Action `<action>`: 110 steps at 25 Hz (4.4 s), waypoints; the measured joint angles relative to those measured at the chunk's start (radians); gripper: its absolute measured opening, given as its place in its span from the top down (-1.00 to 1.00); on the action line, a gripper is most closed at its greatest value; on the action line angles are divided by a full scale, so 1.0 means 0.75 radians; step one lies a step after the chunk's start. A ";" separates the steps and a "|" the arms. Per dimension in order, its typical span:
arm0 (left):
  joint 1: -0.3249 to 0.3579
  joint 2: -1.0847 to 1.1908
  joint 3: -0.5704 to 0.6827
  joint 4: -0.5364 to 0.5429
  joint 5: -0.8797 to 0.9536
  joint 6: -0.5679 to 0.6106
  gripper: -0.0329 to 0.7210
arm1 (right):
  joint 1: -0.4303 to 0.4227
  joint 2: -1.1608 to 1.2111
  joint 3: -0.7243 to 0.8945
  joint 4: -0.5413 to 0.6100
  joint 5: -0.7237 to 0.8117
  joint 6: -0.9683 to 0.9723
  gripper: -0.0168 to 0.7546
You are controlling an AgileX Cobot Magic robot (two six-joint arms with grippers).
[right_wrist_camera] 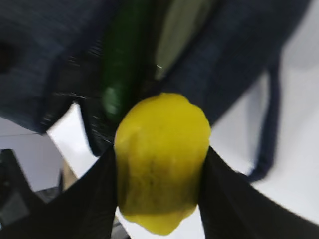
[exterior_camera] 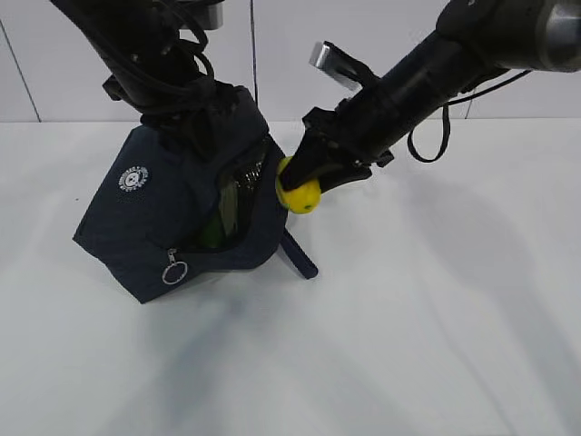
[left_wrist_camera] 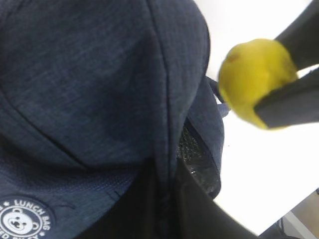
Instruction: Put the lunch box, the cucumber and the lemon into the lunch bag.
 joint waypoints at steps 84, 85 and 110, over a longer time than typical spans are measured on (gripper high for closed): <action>-0.002 0.018 -0.094 -0.386 -0.075 0.000 0.87 | -0.177 0.075 -0.333 -0.027 0.067 0.122 0.95; -0.002 0.018 -0.094 -0.414 -0.089 0.000 0.87 | -0.177 0.059 -0.345 -0.079 0.072 0.151 0.95; -0.001 0.125 -0.104 -0.486 -0.152 0.000 -0.10 | -0.136 0.007 -0.366 -0.255 0.090 0.259 -0.06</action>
